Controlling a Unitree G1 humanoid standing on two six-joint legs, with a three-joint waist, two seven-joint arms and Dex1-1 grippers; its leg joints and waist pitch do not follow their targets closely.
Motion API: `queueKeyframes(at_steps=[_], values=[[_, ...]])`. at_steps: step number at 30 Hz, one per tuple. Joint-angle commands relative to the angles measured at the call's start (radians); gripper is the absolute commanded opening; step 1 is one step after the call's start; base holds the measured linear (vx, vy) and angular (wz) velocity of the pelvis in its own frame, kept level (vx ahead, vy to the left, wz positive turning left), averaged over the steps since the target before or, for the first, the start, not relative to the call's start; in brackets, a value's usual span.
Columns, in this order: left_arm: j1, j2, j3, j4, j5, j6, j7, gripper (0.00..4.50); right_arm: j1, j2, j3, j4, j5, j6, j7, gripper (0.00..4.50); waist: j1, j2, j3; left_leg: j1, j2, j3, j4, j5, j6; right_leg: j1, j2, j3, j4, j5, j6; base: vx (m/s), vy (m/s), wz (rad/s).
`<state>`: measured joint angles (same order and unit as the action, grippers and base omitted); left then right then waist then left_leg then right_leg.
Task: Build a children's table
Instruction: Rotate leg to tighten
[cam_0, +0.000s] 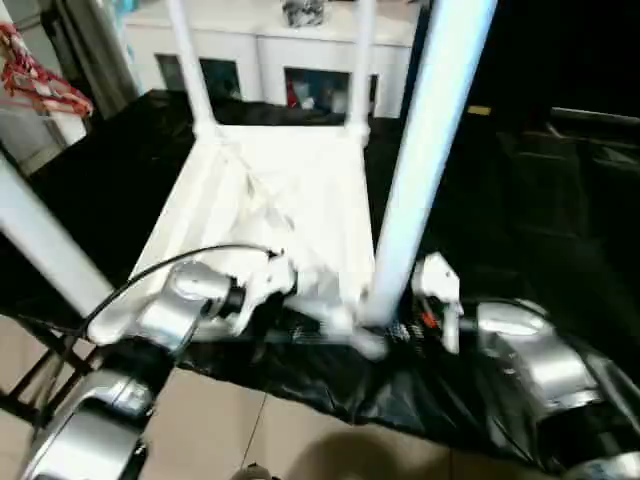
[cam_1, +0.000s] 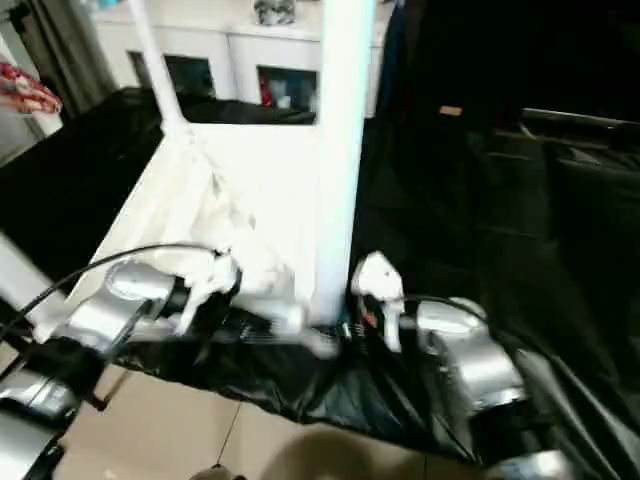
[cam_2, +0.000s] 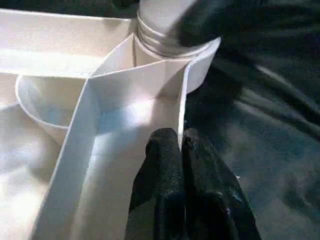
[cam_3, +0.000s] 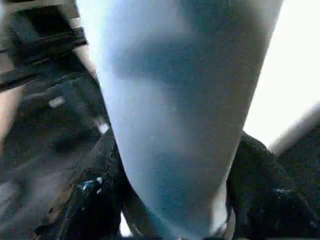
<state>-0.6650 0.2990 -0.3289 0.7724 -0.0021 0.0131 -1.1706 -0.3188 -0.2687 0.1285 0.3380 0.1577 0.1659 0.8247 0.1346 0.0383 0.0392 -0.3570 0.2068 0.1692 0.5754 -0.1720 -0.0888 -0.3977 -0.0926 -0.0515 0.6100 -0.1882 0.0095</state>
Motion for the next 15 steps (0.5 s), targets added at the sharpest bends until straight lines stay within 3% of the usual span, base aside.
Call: queueKeyframes(at_steps=[1, 3, 6, 7, 9, 10, 11, 15], values=[[-0.052, -0.061, 0.032, 0.022, 0.007, 0.022, 0.155, 0.00, 0.008, 0.084, 0.068, 0.055, -0.030, 0.046, -0.075, 2.41, -0.009, -0.011, -0.041, 0.005, 0.006, -0.009, -0.082, -0.395, -0.026, 0.034, -0.049, 0.024, -0.112, -0.551, -0.094, 0.000, 0.000, 0.00], [-0.064, -0.087, 0.033, 0.034, 0.013, 0.030, 0.190, 0.00, 0.000, 0.119, 0.068, 0.071, -0.044, 0.049, -0.129, 2.41, -0.018, -0.010, -0.039, 0.012, 0.004, -0.011, -0.081, -0.415, -0.029, 0.025, -0.049, 0.022, -0.120, -0.601, -0.078, 0.000, 0.000, 0.00], [-0.081, -0.128, 0.034, 0.053, 0.025, 0.038, 0.246, 0.00, -0.022, 0.175, 0.059, 0.111, -0.066, 0.055, -0.226, 2.41, -0.027, -0.016, -0.039, 0.012, 0.002, -0.013, -0.082, -0.429, -0.020, 0.024, -0.047, 0.019, -0.128, -0.621, -0.065, 0.000, 0.000, 0.00], [-0.093, -0.163, 0.034, 0.058, 0.034, 0.048, 0.294, 0.00, -0.050, 0.219, 0.051, 0.157, -0.079, 0.053, -0.300, 2.41, -0.032, -0.011, -0.038, 0.017, 0.002, -0.013, -0.083, -0.438, -0.023, 0.017, -0.048, 0.017, -0.130, -0.634, -0.067, 0.000, 0.000, 0.00], [-0.104, -0.194, 0.037, 0.072, 0.043, 0.049, 0.337, 0.00, -0.071, 0.251, 0.050, 0.189, -0.095, 0.031, -0.340, 2.41, -0.040, -0.010, -0.040, 0.012, 0.003, -0.018, -0.089, -0.443, -0.027, 0.029, -0.049, 0.007, -0.132, -0.621, -0.065, 0.000, 0.000, 0.00], [-0.105, -0.202, 0.035, 0.075, 0.044, 0.046, 0.339, 0.00, -0.075, 0.261, 0.047, 0.194, -0.096, 0.023, -0.345, 2.41, -0.040, -0.008, -0.043, 0.014, 0.005, -0.017, -0.092, -0.438, -0.019, 0.031, -0.050, 0.005, -0.135, -0.584, -0.069, 0.000, 0.000, 0.00], [-0.101, -0.207, 0.030, 0.068, 0.044, 0.043, 0.332, 0.00, -0.080, 0.270, 0.040, 0.196, -0.087, 0.015, -0.344, 2.97, -0.041, -0.006, -0.044, 0.015, 0.007, -0.016, -0.095, -0.437, -0.011, 0.033, -0.049, 0.004, -0.136, -0.542, -0.083, 0.000, 0.000, 0.00], [-0.076, -0.205, 0.029, 0.035, 0.031, 0.020, 0.281, 0.00, -0.076, 0.262, 0.024, 0.172, -0.045, 0.024, -0.272, 3.16, -0.045, -0.008, -0.041, 0.018, 0.009, -0.012, -0.098, -0.451, 0.001, 0.031, -0.048, 0.009, -0.133, -0.489, -0.116, 0.000, 0.000, 0.00]])
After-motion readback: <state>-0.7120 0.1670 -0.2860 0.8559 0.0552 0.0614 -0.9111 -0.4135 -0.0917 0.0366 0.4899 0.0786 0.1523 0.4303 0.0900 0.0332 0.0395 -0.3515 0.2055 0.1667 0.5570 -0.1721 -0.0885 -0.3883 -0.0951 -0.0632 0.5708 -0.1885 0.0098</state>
